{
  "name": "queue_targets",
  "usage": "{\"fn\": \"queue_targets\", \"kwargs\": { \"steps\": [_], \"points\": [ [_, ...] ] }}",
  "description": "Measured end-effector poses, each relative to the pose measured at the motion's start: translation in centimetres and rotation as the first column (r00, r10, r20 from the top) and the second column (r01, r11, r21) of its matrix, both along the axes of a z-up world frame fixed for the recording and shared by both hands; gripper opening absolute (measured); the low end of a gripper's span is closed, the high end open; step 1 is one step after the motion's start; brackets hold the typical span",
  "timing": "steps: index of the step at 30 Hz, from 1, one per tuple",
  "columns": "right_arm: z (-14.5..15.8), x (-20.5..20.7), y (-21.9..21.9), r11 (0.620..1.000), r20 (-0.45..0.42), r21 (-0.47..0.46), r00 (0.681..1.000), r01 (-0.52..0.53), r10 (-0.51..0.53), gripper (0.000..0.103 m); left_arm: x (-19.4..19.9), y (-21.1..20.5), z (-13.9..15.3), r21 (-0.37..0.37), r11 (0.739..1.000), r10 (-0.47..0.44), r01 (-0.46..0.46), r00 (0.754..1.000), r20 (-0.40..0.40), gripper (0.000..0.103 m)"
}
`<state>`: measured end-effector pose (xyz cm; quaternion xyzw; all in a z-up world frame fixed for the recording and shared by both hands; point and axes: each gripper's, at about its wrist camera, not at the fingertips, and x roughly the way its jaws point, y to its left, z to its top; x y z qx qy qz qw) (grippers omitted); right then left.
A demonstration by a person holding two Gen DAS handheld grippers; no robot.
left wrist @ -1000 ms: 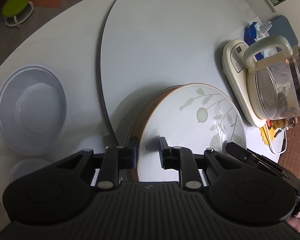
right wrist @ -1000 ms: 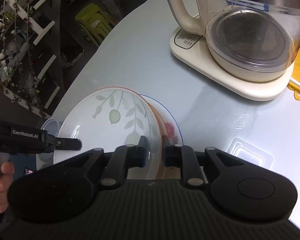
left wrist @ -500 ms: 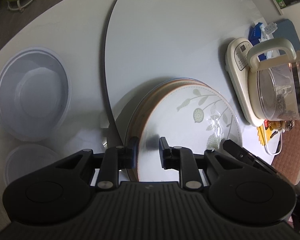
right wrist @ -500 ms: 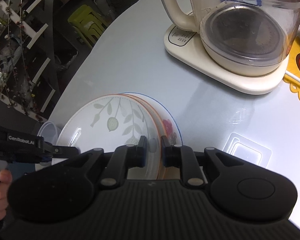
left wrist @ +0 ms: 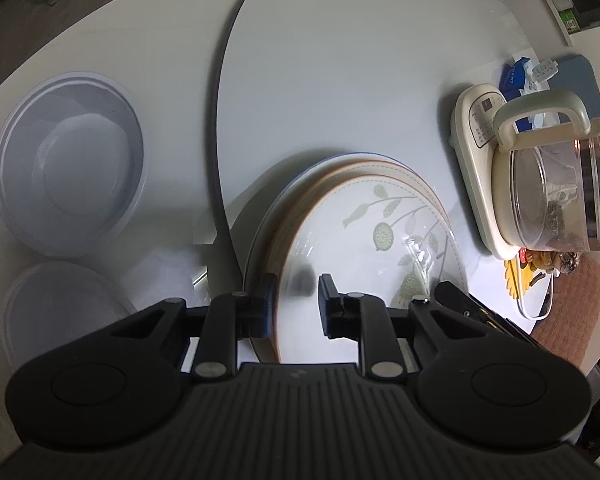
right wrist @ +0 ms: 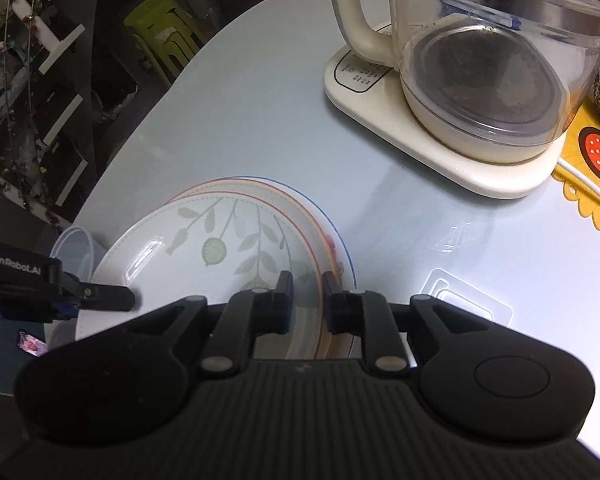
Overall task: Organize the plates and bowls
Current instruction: 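Lower the smaller leaf plate onto the stack and open both grippers, then withdraw both grippers and move them toward the white bowl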
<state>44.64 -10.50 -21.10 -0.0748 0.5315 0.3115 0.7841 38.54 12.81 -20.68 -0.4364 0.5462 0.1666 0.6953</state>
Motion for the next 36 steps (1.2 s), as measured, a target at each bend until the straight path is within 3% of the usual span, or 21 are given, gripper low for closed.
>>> {"fn": "queue_targets", "kwargs": {
  "steps": [7, 16, 27, 36],
  "points": [
    [-0.3, 0.0, 0.9, 0.999, 0.035, -0.038, 0.999, -0.011, 0.012, 0.020, -1.0, 0.6, 0.3, -0.027, 0.998, 0.054, -0.054, 0.998, 0.008, 0.028],
    [0.0, 0.3, 0.7, 1.000, 0.029, -0.023, 1.000, 0.010, -0.009, 0.019, -1.7, 0.1, 0.7, -0.002, 0.999, 0.041, -0.041, 0.999, 0.018, 0.029],
    [3.5, -1.5, -1.6, 0.996, 0.075, 0.044, 0.994, 0.082, -0.085, 0.020, -2.8, -1.2, 3.9, 0.086, 0.996, -0.041, 0.034, 0.996, 0.082, 0.029],
    [8.1, -5.9, -3.4, 0.984, 0.138, 0.120, 0.980, 0.128, -0.145, 0.020, -5.2, -3.2, 8.3, 0.190, 0.971, -0.172, 0.142, 0.974, 0.150, 0.029]
  ]
}}
